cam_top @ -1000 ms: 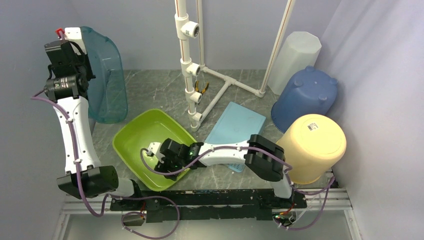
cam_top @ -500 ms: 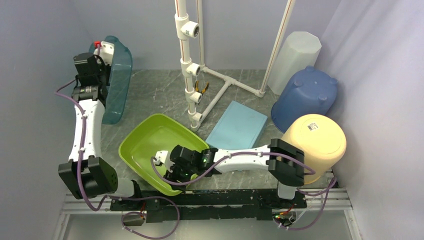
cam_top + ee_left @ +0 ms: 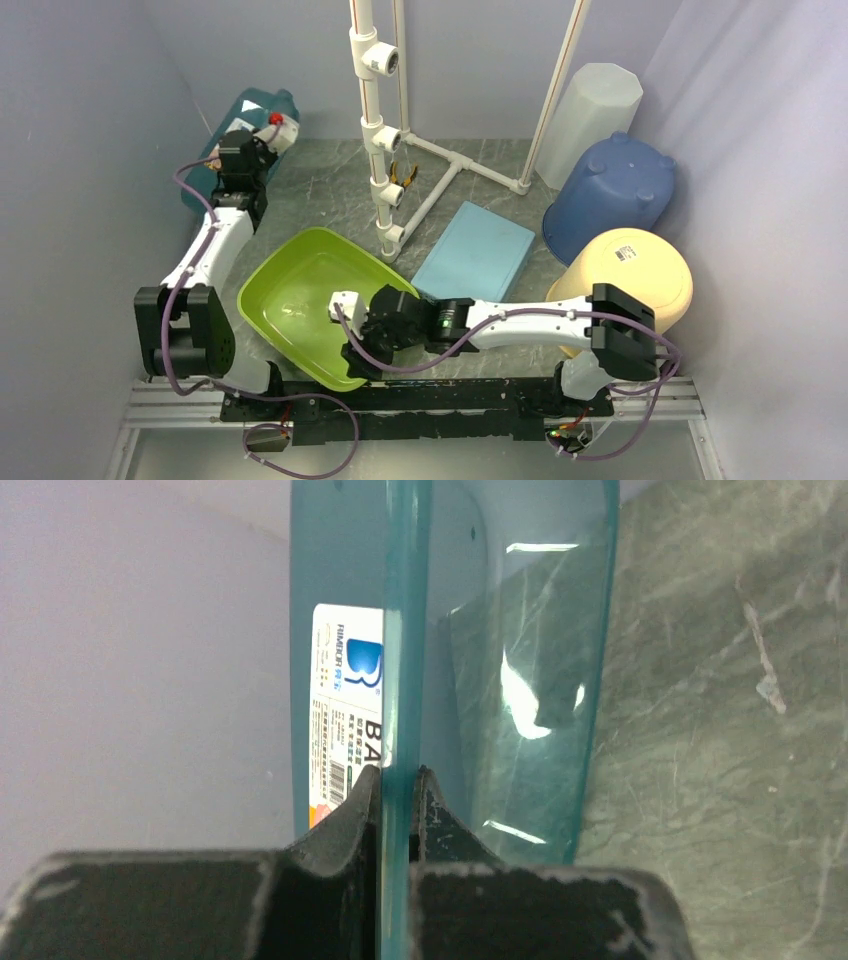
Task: Turn the large container upside down
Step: Move the container to the center of the board.
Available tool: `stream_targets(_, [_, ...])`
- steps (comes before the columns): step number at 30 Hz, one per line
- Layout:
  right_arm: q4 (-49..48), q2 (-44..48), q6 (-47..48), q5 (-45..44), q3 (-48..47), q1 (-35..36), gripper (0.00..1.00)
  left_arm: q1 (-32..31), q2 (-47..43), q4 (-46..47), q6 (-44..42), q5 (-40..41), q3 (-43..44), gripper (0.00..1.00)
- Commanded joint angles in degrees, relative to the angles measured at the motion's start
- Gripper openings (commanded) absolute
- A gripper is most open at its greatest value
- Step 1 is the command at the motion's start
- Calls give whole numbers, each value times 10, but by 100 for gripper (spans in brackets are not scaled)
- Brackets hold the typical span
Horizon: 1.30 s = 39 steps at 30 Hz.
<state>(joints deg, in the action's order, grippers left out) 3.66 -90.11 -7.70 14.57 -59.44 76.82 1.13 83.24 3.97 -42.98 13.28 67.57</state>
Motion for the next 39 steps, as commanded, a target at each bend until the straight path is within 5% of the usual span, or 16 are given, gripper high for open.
stream_targets(1, [-70, 48, -21, -27, 25, 0, 62, -31, -4, 112, -68, -7, -43, 3])
stream_targets(18, [-50, 44, -18, -34, 21, 1, 62, -48, -96, -31, -23, -136, -166, 12])
stream_targets(39, [-43, 19, -27, -24, 6, 1, 62, -47, -116, -170, 34, -225, -174, 29])
